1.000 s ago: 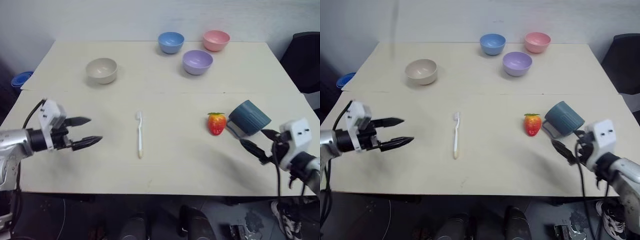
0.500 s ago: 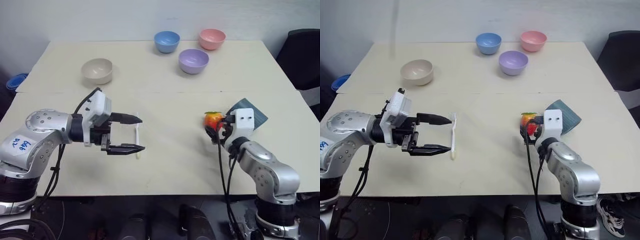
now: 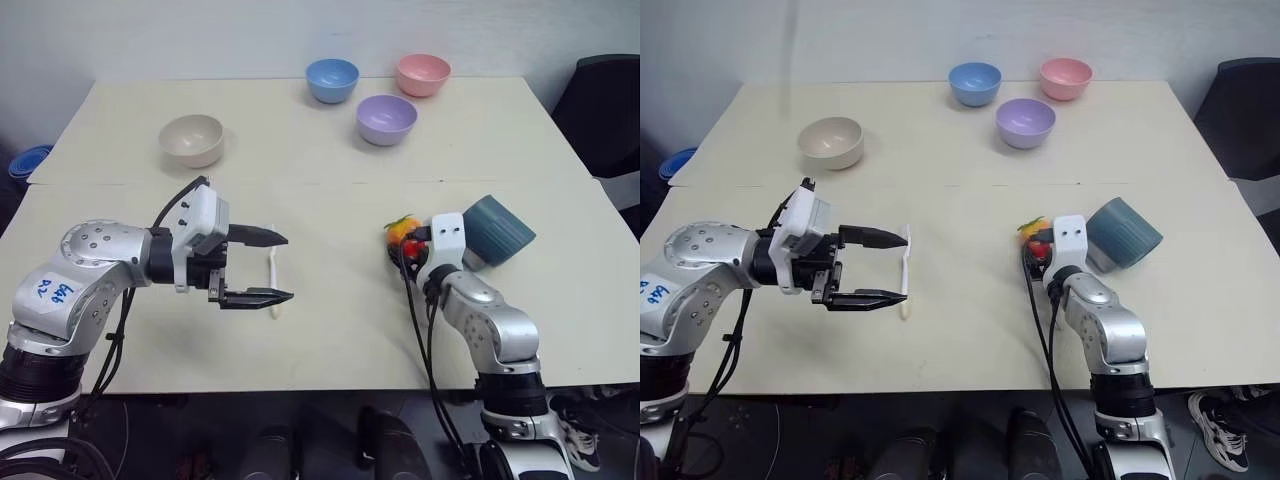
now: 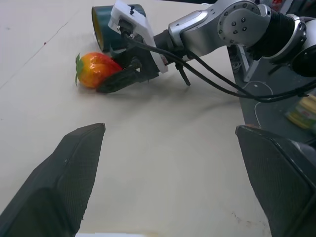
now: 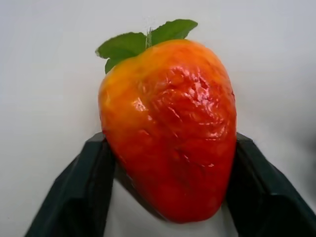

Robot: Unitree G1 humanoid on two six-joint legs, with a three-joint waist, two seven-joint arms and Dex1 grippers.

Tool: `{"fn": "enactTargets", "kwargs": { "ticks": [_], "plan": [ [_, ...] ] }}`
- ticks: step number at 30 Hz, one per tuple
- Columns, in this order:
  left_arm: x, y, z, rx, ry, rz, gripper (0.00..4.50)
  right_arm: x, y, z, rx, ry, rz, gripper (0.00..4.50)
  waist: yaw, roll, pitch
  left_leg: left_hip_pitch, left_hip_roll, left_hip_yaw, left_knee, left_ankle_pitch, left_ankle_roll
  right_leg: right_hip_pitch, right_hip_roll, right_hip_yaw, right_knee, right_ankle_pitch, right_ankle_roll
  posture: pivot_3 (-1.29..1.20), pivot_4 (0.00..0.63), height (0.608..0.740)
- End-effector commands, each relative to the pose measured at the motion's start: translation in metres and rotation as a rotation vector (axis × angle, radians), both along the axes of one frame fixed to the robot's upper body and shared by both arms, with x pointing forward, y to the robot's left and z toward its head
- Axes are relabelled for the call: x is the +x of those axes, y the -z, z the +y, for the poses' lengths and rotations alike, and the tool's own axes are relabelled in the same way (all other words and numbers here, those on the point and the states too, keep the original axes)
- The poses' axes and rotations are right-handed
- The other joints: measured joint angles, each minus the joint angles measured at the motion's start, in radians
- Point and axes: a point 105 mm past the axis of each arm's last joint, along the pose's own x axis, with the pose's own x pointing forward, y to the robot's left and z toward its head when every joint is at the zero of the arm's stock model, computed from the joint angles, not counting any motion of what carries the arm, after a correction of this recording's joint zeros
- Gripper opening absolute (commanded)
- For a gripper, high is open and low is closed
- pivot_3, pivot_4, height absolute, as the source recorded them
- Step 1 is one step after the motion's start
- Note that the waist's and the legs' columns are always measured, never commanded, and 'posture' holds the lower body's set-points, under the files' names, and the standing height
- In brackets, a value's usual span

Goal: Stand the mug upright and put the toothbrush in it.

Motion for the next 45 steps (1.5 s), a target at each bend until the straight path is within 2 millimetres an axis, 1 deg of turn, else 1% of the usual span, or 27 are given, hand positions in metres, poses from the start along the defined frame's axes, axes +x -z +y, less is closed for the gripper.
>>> {"fn": "enactTargets", "kwargs": {
  "ticks": [1,4,6,9,10,12,13,14,15,17,18,19,20,22,23,25,27,29,30,33,34,36,39,41,42,44,45],
  "plan": [
    [0.0,-0.005,0.0,-0.012,-0.004,-0.038,4.5,-0.005,-0.022,0.013,0.078,-0.081,-0.079,2.33,0.0,0.0,0.0,0.0,0.0,0.0,0.0,0.0,0.0,0.0,0.0,0.0,0.0,0.0,0.0,0.0,0.15,0.74],
    [0.001,-0.002,-0.001,-0.016,-0.004,-0.033,4.5,-0.013,-0.031,0.014,0.101,-0.107,-0.112,2.33,0.0,0.0,0.0,0.0,0.0,0.0,0.0,0.0,0.0,0.0,0.0,0.0,0.0,0.0,0.0,0.0,0.15,0.74],
    [0.001,-0.001,-0.003,-0.019,0.002,-0.029,4.5,-0.026,-0.042,0.011,0.103,-0.142,-0.151,2.33,0.001,0.0,0.0,0.0,0.0,0.0,0.0,0.0,0.0,0.0,0.0,0.0,0.0,0.0,0.0,0.0,0.15,0.74],
    [0.001,-0.001,-0.007,-0.029,0.021,-0.02,4.5,-0.05,-0.07,0.003,0.123,-0.202,-0.227,2.33,0.006,0.0,0.0,-0.001,0.0,-0.001,0.0,0.0,0.0,-0.001,0.0,-0.001,0.0,0.0,0.0,0.0,0.15,0.74],
    [0.001,-0.001,-0.008,-0.032,0.03,-0.017,4.5,-0.061,-0.083,-0.005,0.125,-0.207,-0.266,2.33,0.007,0.0,0.0,-0.001,0.0,0.0,0.0,0.0,0.0,-0.001,0.0,-0.001,0.0,0.0,0.0,0.0,0.15,0.74],
    [0.0,0.0,-0.013,-0.043,0.058,-0.008,4.5,-0.084,-0.108,-0.046,0.073,-0.127,-0.332,2.33,0.015,0.0,0.0,-0.002,0.0,-0.001,0.001,0.0,0.0,-0.001,-0.001,-0.001,0.0,0.0,0.0,0.0,0.15,0.74],
    [0.0,0.001,-0.015,-0.046,0.068,-0.006,4.5,-0.091,-0.115,-0.06,0.047,-0.092,-0.345,2.33,0.023,0.0,0.0,-0.002,0.0,-0.001,0.001,0.0,0.0,-0.001,-0.001,-0.001,-0.001,0.0,0.0,0.0,0.15,0.74],
    [0.0,0.001,-0.018,-0.052,0.082,-0.004,4.5,-0.1,-0.116,-0.091,-0.007,0.022,-0.332,2.33,0.03,0.0,0.0,-0.002,-0.001,-0.001,0.001,0.0,0.001,-0.001,-0.001,-0.001,-0.001,0.0,0.0,0.0,0.15,0.74],
    [0.0,0.002,-0.02,-0.056,0.092,-0.002,4.5,-0.109,-0.117,-0.116,-0.036,0.114,-0.318,2.33,0.033,-0.001,-0.001,-0.002,-0.001,0.0,0.001,0.0,0.001,-0.001,-0.001,-0.001,-0.001,0.0,0.0,0.0,0.15,0.74],
    [0.001,0.002,-0.028,-0.072,0.121,-0.003,4.5,-0.135,-0.11,-0.171,-0.036,0.339,-0.277,2.33,0.04,-0.003,-0.001,-0.003,-0.001,-0.001,0.001,0.0,0.001,0.0,-0.001,-0.003,-0.002,0.0,0.0,0.0,0.15,0.74],
    [0.001,0.001,-0.03,-0.08,0.132,-0.003,4.5,-0.146,-0.101,-0.188,-0.03,0.414,-0.25,2.33,0.045,-0.003,-0.001,-0.003,-0.001,0.0,0.001,0.0,0.001,0.0,-0.001,-0.003,-0.002,0.0,0.0,0.0,0.15,0.74],
    [0.002,0.0,-0.031,-0.085,0.139,-0.003,4.5,-0.153,-0.096,-0.197,-0.028,0.458,-0.231,2.33,0.047,-0.003,-0.001,-0.003,-0.001,0.001,0.001,0.0,0.001,0.0,-0.001,-0.003,-0.001,0.0,0.0,0.0,0.15,0.74],
    [0.003,0.0,-0.034,-0.092,0.149,-0.002,4.5,-0.158,-0.077,-0.202,-0.048,0.484,-0.161,2.33,0.047,-0.003,-0.001,-0.002,-0.001,0.003,0.001,0.0,0.001,0.0,0.0,-0.001,-0.001,0.0,0.0,0.0,0.15,0.74],
    [0.005,0.002,-0.039,-0.094,0.164,-0.004,4.5,-0.163,-0.04,-0.204,-0.072,0.513,-0.044,2.33,0.038,-0.004,-0.002,0.0,0.0,0.007,0.0,0.0,0.002,0.0,0.0,0.002,0.0,0.0,0.0,0.0,0.15,0.74],
    [0.006,0.004,-0.041,-0.091,0.17,-0.009,4.5,-0.164,-0.029,-0.206,-0.057,0.539,-0.021,2.33,0.03,-0.004,-0.002,0.001,0.0,0.007,0.0,0.0,0.002,0.001,0.0,0.003,0.001,0.0,0.0,0.0,0.15,0.74],
    [0.008,0.004,-0.044,-0.09,0.181,-0.02,4.5,-0.161,-0.01,-0.211,-0.006,0.594,-0.005,2.33,0.02,-0.004,-0.002,0.001,0.0,0.009,0.0,0.0,0.002,0.002,0.001,0.008,0.001,0.002,0.001,0.0,0.15,0.74],
    [0.009,0.003,-0.046,-0.096,0.186,-0.025,4.5,-0.158,0.001,-0.212,0.015,0.609,0.001,2.33,0.006,-0.003,-0.002,0.002,0.0,0.012,0.0,0.0,0.003,0.002,0.001,0.012,0.001,0.003,0.001,0.0,0.15,0.74],
    [0.012,0.0,-0.047,-0.101,0.188,-0.027,4.5,-0.152,0.004,-0.213,0.028,0.603,-0.006,3.01,0.002,-0.001,-0.003,0.003,0.0,0.012,0.0,0.001,0.004,0.001,0.001,0.014,0.002,0.003,0.001,0.0,0.15,0.74],
    [0.013,-0.001,-0.047,-0.098,0.188,-0.032,4.5,-0.151,0.003,-0.216,0.004,0.606,-0.004,3.24,0.002,-0.001,-0.003,0.004,0.0,0.012,0.0,0.001,0.004,0.0,0.002,0.014,0.003,0.003,0.001,0.0,0.15,0.74],
    [0.015,-0.002,-0.044,-0.096,0.181,-0.036,4.5,-0.159,-0.018,-0.22,-0.114,0.575,-0.018,4.25,0.008,0.0,-0.003,0.002,0.0,0.012,0.0,0.001,0.003,-0.004,0.002,0.013,0.002,0.003,0.001,0.0,0.15,0.74],
    [0.015,-0.002,-0.043,-0.097,0.176,-0.036,4.5,-0.162,-0.024,-0.222,-0.168,0.565,-0.015,4.46,0.012,0.001,-0.003,0.002,0.0,0.012,0.0,0.001,0.004,-0.004,0.002,0.012,0.001,0.003,0.001,0.0,0.15,0.74],
    [0.016,-0.001,-0.041,-0.094,0.161,-0.04,4.5,-0.169,-0.037,-0.223,-0.281,0.519,0.005,4.46,0.024,0.0,-0.003,0.001,0.0,0.011,0.0,0.0,0.004,-0.003,0.001,0.011,-0.001,0.004,0.001,0.0,0.15,0.74],
    [0.016,0.0,-0.039,-0.093,0.146,-0.043,4.5,-0.169,-0.07,-0.212,-0.342,0.43,-0.04,4.46,0.031,0.0,-0.002,0.001,0.0,0.011,0.0,0.0,0.005,-0.003,0.001,0.012,-0.001,0.004,0.002,0.0,0.15,0.74],
    [0.015,-0.001,-0.038,-0.093,0.144,-0.044,4.5,-0.154,-0.096,-0.185,-0.314,0.307,-0.128,4.46,0.025,-0.002,-0.002,0.002,0.0,0.011,0.001,0.0,0.005,-0.001,0.001,0.012,-0.001,0.005,0.002,0.0,0.15,0.74],
    [0.015,-0.001,-0.037,-0.093,0.142,-0.046,4.5,-0.146,-0.102,-0.167,-0.321,0.226,-0.145,4.46,0.019,-0.002,-0.002,0.002,0.001,0.012,0.001,0.0,0.005,-0.001,0.002,0.013,-0.001,0.006,0.002,0.0,0.15,0.74],
    [0.015,-0.002,-0.037,-0.089,0.133,-0.053,4.5,-0.127,-0.097,-0.125,-0.365,0.047,-0.128,4.46,0.015,-0.003,-0.002,0.003,0.002,0.013,0.001,0.0,0.005,-0.001,0.003,0.014,-0.002,0.008,0.0,0.0,0.15,0.74],
    [0.016,-0.002,-0.037,-0.087,0.129,-0.057,4.5,-0.123,-0.092,-0.112,-0.385,-0.004,-0.115,4.46,0.015,-0.003,-0.002,0.003,0.003,0.013,0.001,0.0,0.005,-0.001,0.004,0.014,-0.002,0.008,0.0,0.0,0.15,0.74]
  ]
}}
